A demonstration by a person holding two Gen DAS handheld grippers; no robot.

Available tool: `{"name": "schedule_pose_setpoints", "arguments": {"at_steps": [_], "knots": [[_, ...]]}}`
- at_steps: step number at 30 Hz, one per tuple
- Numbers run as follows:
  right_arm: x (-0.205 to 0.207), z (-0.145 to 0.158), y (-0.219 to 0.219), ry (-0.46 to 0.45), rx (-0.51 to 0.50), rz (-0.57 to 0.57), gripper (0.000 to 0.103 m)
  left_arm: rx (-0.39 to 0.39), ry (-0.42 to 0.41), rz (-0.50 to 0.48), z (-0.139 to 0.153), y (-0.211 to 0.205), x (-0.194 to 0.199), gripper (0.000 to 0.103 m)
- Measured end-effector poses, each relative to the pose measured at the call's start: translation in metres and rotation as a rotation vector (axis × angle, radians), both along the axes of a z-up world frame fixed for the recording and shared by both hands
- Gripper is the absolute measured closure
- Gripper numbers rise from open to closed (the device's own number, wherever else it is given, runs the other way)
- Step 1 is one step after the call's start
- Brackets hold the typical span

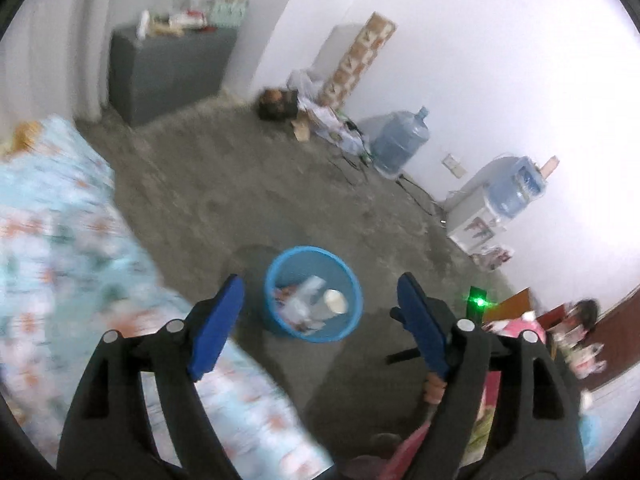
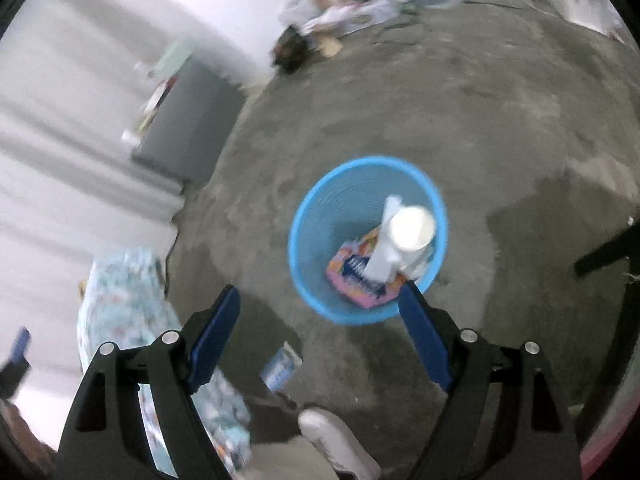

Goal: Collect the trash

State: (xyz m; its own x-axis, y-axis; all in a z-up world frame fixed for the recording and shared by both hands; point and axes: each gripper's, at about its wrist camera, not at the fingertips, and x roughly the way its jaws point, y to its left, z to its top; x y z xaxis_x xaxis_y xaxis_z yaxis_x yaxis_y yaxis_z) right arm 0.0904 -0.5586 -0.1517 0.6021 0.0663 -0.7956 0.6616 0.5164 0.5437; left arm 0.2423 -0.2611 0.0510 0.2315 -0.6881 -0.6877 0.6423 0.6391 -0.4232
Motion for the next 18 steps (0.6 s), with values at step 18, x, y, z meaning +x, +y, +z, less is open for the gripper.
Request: {"name": "schedule_pose_setpoints", "arguments": {"at_steps": [18], "knots": [[0.062,-0.099,0.118,0.2,0.317,0.39,0.024,-0.01,-0.018,0.294,0.042,0.181,-0.067,0.021]]}}
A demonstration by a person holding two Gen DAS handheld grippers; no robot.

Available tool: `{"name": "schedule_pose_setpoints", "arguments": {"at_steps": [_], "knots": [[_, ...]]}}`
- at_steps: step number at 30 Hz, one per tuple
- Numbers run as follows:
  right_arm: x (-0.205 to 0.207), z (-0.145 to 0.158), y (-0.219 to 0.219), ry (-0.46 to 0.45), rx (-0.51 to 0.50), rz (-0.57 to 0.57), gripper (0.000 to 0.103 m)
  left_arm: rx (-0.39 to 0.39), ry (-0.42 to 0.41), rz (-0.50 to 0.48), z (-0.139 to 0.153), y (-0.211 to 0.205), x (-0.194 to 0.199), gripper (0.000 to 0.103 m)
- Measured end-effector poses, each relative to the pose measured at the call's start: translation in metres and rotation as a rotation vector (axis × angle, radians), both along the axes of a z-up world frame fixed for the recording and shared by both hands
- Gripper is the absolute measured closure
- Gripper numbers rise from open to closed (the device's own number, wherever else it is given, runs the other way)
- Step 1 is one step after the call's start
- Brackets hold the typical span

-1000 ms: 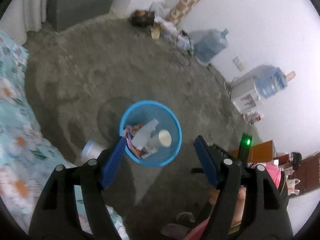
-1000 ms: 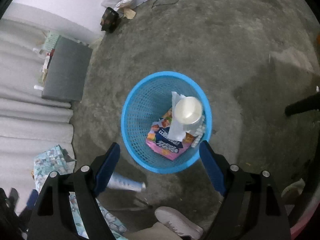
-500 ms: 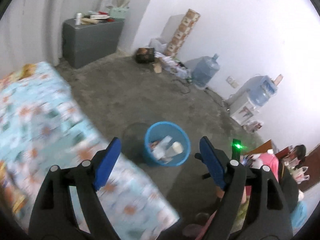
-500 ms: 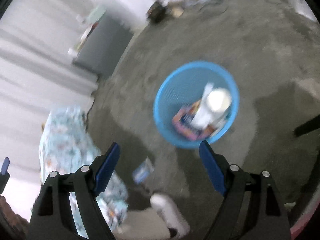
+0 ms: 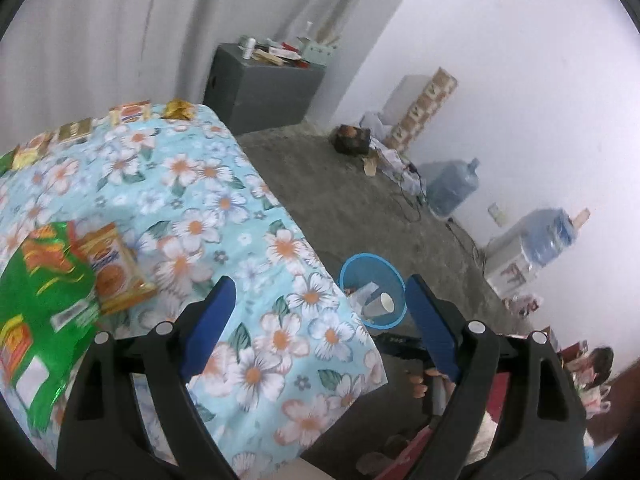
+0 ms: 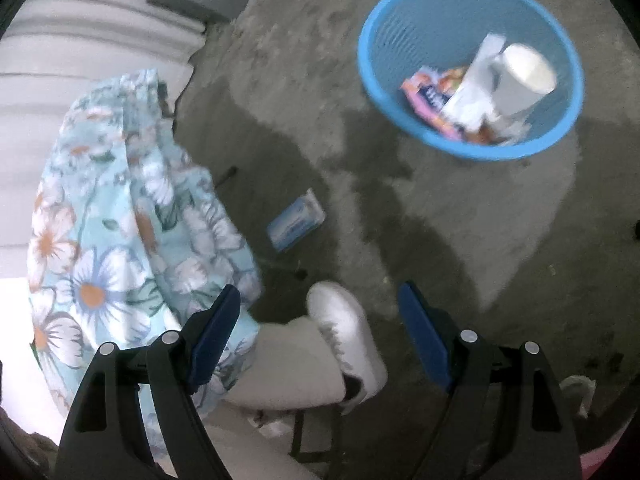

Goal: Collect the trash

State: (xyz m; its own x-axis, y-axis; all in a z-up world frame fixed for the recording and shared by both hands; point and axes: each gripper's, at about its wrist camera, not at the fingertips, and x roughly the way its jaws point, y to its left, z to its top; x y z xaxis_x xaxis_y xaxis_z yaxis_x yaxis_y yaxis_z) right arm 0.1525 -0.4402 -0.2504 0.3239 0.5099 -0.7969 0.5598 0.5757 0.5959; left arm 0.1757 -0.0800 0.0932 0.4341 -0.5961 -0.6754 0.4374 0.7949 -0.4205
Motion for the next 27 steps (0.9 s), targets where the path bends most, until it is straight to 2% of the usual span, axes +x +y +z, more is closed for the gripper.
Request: {"name": "schedule_pose_setpoints", "arguments": {"at_steps": [2,5,8,10,12,15,19,21,23,25,27], "knots": [[0.002,-0.018,0.003,0.004,0.093,-0.016,0.024,-0.012,-0.008,0.011,0.003,0.01,-0.006,0.021],[0.001,-0.068,0.006,0.074,0.244,-0.091,0.024,-0.008,-0.024,0.018,0.007,0.02,-0.012,0.021],[-0.004,-0.125,0.011,0.156,0.354,-0.165,0.024,0.008,-0.026,0.024,0.005,0.029,-0.012,0.02],[-0.014,-0.17,0.019,0.254,0.418,-0.234,0.024,0.008,-0.007,0.028,0.003,0.036,-0.008,0.02],[-0.019,-0.202,0.031,0.317,0.487,-0.285,0.024,-0.002,0.005,0.036,0.002,0.043,-0.004,0.02],[-0.009,-0.233,0.057,0.34,0.561,-0.333,0.024,-0.011,0.015,0.062,-0.001,0.056,0.004,0.02],[0.036,-0.246,0.089,0.326,0.532,-0.301,0.024,-0.032,0.048,0.099,-0.008,0.075,0.012,0.021],[0.067,-0.253,0.103,0.325,0.468,-0.272,0.024,-0.038,0.045,0.112,-0.008,0.086,0.014,0.021],[0.089,-0.261,0.11,0.326,0.46,-0.271,0.024,-0.037,0.033,0.129,-0.008,0.096,0.014,0.021],[0.111,-0.27,0.119,0.352,0.39,-0.267,0.024,-0.028,0.025,0.149,-0.009,0.105,0.017,0.02],[0.142,-0.269,0.131,0.353,0.279,-0.173,0.024,-0.021,0.022,0.161,-0.011,0.115,0.02,0.02]]}}
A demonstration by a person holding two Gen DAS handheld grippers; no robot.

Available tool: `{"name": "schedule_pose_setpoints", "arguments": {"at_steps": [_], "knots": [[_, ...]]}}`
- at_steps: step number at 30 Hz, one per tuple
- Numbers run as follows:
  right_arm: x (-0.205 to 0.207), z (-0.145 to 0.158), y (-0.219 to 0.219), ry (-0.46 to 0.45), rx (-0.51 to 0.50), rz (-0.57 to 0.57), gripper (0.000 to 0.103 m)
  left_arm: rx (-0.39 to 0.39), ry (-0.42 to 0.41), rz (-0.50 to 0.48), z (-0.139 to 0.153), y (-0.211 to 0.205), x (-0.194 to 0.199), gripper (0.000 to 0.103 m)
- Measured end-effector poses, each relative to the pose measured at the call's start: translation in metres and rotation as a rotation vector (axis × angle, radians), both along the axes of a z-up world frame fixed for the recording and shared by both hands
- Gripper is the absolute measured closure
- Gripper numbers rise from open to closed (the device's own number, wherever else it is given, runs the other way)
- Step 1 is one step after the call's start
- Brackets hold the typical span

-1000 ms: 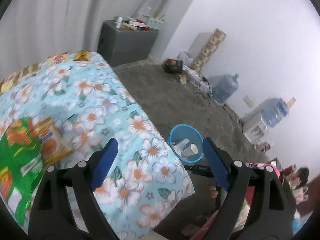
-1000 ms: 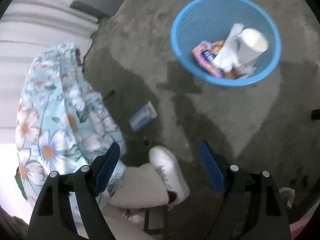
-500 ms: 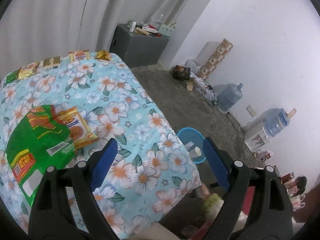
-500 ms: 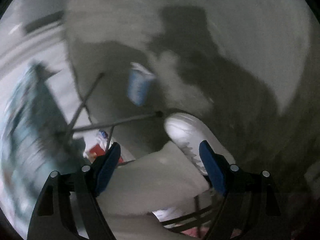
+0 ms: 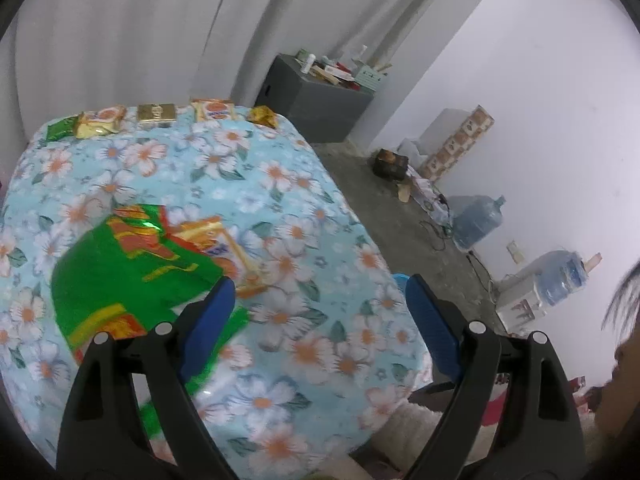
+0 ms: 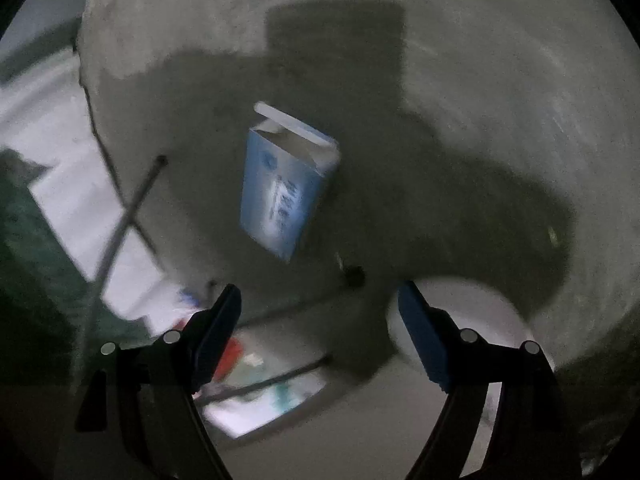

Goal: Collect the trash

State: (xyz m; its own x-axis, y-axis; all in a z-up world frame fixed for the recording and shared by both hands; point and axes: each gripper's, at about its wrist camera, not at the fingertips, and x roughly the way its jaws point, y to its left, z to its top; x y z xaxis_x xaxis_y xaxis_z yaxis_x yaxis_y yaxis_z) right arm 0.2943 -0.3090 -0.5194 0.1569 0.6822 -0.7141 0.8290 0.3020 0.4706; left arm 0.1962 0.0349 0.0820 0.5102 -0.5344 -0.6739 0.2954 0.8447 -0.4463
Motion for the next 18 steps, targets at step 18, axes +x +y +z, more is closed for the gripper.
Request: {"name": "schedule_pose_setpoints", "arguments": {"at_steps": [18], "knots": [[0.089,-0.048,0.044,0.183,-0.037,-0.064,0.019,0.044,0.063,0.169,-0.021,0.058,0.028,0.021]]}}
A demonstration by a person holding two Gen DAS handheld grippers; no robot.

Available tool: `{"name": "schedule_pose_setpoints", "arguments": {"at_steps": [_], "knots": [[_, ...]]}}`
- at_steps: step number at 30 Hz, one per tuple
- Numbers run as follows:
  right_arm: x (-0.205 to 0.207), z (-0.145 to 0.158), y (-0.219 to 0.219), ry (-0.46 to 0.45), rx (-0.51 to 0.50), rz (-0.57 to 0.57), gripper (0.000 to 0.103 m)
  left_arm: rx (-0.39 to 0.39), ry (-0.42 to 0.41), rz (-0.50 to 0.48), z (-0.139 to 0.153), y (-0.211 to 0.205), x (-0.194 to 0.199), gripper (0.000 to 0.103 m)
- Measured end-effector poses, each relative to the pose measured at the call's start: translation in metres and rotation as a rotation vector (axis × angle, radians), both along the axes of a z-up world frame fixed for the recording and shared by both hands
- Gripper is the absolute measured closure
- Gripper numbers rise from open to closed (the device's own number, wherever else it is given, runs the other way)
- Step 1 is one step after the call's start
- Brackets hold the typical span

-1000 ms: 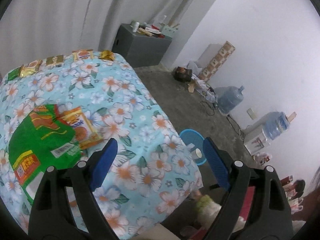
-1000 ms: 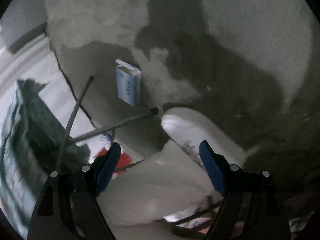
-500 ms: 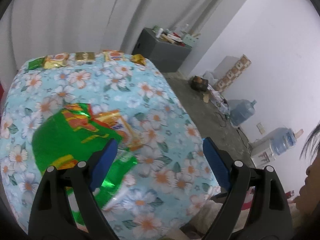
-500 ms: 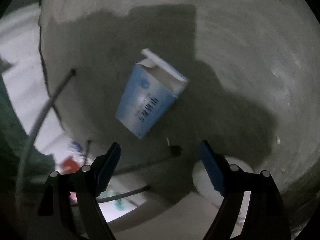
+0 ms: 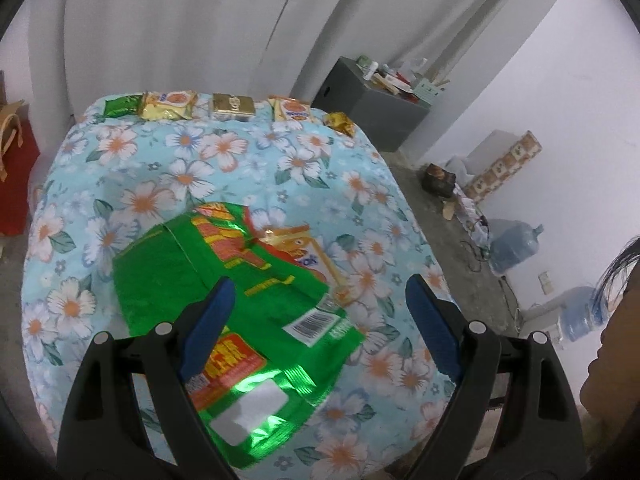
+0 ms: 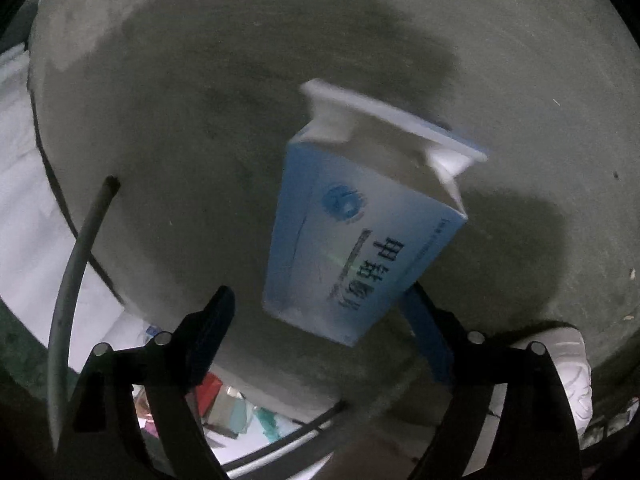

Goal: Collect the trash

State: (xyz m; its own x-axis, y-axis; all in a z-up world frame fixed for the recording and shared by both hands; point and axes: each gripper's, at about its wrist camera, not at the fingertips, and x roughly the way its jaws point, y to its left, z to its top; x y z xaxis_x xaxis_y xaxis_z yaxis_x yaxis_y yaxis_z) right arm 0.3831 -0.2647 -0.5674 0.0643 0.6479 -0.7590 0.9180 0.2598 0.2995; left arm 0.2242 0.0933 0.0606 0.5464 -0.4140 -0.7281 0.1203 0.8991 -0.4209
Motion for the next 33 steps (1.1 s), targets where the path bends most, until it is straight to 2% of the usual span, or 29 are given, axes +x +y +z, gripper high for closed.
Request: {"name": "schedule_pose_setpoints", "arguments": {"at_steps": [3,12,15,16,18,20,24,29,33], "knots": [[0.013,0.004,0.002,0.014,-0.04,0.006,0.017,0.016,0.0,0.004,0.0,0.003,0.003,0.02],[0.048,0.005,0.03,0.07,-0.211,0.192,0.015,0.021,0.03,0.037,-0.008,0.017,0.012,0.02],[0.054,0.0,0.034,0.093,-0.229,0.255,0.016,0.006,0.039,0.051,-0.01,0.024,0.013,0.02],[0.055,0.0,0.034,0.104,-0.247,0.267,0.022,-0.002,0.041,0.054,-0.011,0.026,0.013,0.02],[0.057,0.0,0.034,0.094,-0.244,0.289,0.024,-0.009,0.041,0.06,-0.013,0.03,0.014,0.02],[0.059,0.001,0.034,0.096,-0.239,0.297,0.028,-0.015,0.042,0.064,-0.015,0.032,0.015,0.02],[0.049,0.004,0.024,0.068,-0.221,0.293,0.029,-0.04,0.052,0.068,-0.021,0.036,0.017,0.02],[0.04,0.025,0.005,0.039,-0.304,0.349,0.03,-0.052,0.037,0.067,-0.02,0.042,0.012,0.021],[0.049,0.074,-0.022,-0.07,-0.444,0.39,0.03,-0.08,0.016,0.067,-0.018,0.046,0.007,0.021]]}}
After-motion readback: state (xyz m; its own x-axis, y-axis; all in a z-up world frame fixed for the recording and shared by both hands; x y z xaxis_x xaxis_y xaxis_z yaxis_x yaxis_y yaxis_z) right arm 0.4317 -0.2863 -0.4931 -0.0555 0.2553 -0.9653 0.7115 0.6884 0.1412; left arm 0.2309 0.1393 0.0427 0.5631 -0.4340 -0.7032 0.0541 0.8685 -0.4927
